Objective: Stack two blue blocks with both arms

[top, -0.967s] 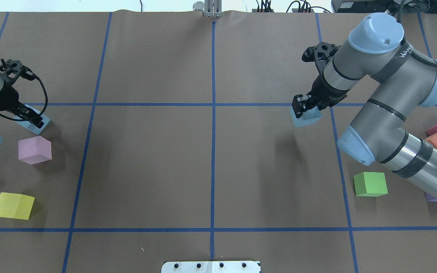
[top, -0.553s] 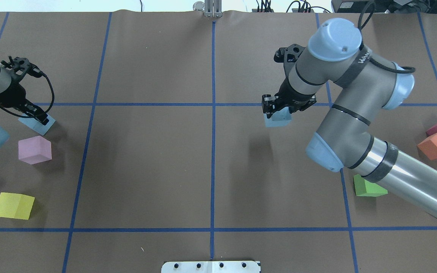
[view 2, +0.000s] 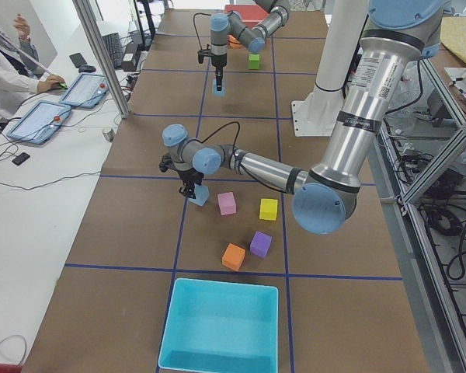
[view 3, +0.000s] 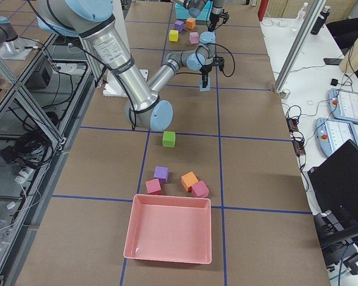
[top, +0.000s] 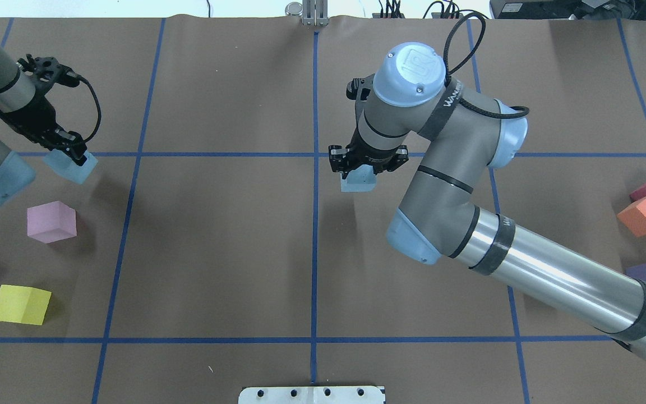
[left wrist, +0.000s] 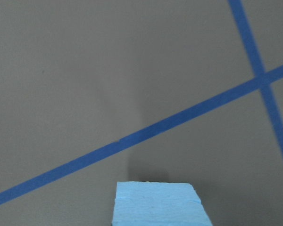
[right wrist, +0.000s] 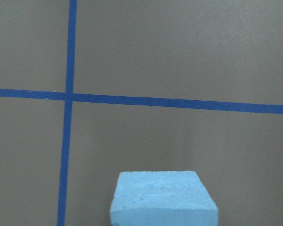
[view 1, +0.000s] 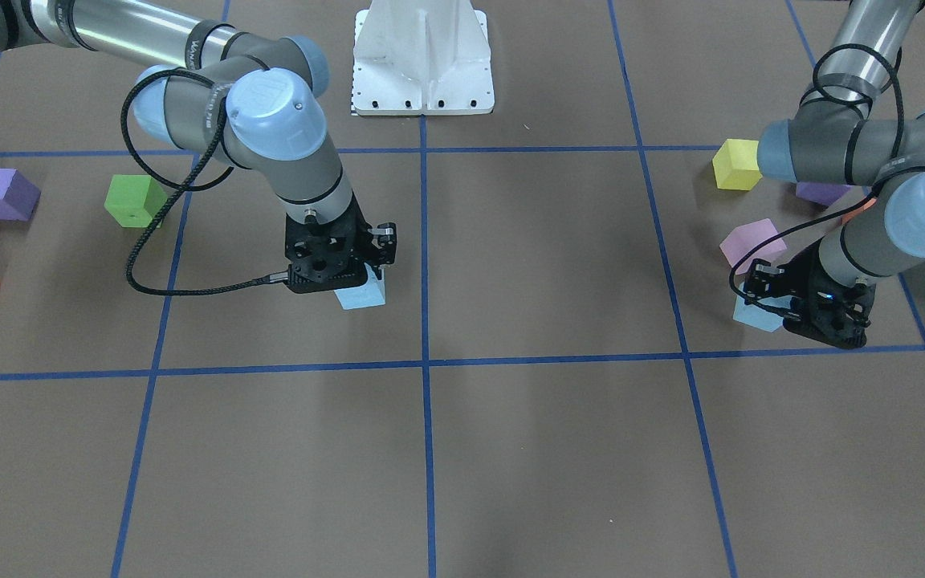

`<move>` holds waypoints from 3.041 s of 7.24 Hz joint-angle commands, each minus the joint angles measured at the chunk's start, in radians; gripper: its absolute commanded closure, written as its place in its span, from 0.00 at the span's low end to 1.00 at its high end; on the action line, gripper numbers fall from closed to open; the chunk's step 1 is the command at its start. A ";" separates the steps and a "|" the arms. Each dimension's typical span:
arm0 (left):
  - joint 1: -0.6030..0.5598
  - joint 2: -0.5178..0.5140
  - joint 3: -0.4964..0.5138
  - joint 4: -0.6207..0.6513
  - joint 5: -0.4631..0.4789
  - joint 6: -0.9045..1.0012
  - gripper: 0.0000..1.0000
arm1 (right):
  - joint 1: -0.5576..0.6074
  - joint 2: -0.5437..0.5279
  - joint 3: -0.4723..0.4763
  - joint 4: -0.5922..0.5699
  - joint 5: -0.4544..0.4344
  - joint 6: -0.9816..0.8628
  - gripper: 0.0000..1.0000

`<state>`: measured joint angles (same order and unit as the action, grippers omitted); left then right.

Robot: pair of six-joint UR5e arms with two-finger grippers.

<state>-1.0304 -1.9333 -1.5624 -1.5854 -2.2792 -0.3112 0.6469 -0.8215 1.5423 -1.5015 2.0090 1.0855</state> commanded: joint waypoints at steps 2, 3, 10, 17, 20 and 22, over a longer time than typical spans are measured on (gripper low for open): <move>0.013 -0.122 -0.054 0.096 -0.003 -0.349 0.46 | -0.044 0.100 -0.137 0.012 -0.059 0.025 0.42; 0.032 -0.142 -0.053 0.090 -0.028 -0.440 0.46 | -0.049 0.105 -0.142 0.027 -0.062 0.025 0.42; 0.148 -0.274 -0.051 0.081 -0.023 -0.732 0.46 | -0.076 0.148 -0.268 0.144 -0.073 0.045 0.07; 0.256 -0.485 0.098 0.076 0.062 -0.837 0.46 | 0.106 0.046 -0.160 0.136 0.049 -0.117 0.00; 0.308 -0.533 0.151 -0.019 0.148 -0.850 0.44 | 0.146 0.006 -0.159 0.139 0.060 -0.177 0.00; 0.363 -0.564 0.163 -0.021 0.220 -0.865 0.44 | 0.166 -0.016 -0.159 0.141 0.062 -0.222 0.00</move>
<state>-0.7004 -2.4746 -1.4094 -1.6018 -2.1025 -1.1661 0.8002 -0.8248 1.3834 -1.3614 2.0701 0.8918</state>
